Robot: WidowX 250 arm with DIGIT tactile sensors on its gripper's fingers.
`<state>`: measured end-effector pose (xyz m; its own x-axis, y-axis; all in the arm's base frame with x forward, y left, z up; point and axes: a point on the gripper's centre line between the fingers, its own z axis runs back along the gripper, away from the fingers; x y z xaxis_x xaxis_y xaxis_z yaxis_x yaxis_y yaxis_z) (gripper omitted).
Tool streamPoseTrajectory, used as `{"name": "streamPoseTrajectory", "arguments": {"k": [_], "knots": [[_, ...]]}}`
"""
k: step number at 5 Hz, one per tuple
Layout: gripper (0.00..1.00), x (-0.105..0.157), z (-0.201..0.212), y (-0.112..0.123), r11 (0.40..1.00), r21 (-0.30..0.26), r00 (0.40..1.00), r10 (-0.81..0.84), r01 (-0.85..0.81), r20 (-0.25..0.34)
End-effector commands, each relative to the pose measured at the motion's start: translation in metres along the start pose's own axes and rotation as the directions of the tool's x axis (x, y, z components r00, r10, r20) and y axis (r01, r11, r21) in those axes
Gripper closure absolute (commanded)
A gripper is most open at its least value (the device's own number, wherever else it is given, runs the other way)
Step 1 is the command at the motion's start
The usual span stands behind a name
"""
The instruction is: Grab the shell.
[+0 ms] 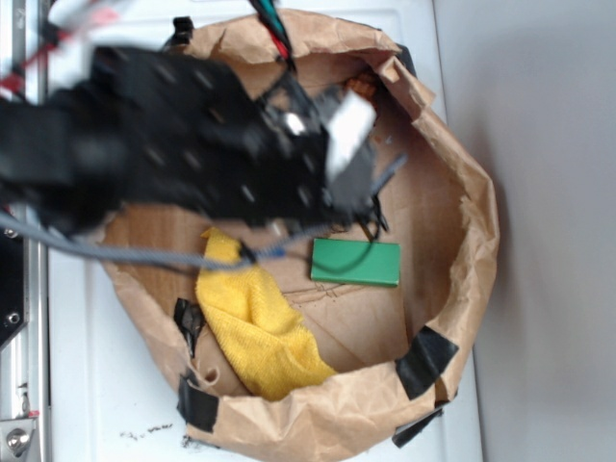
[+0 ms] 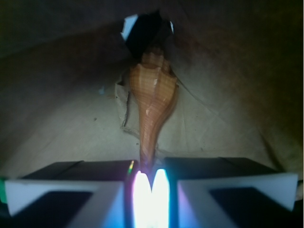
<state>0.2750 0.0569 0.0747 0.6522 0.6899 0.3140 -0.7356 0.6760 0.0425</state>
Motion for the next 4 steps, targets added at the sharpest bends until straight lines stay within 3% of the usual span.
{"name": "streamPoseTrajectory", "arguments": {"k": [1,2,4], "knots": [[0.0,0.009,0.01,0.013,0.999,-0.031,0.999,0.016,-0.015,0.037],[0.0,0.022,0.003,0.007,0.998,-0.065,0.999,0.027,-0.025,0.033],[0.0,0.028,-0.02,0.0,0.999,-0.055,0.999,-0.001,0.003,0.047]]}}
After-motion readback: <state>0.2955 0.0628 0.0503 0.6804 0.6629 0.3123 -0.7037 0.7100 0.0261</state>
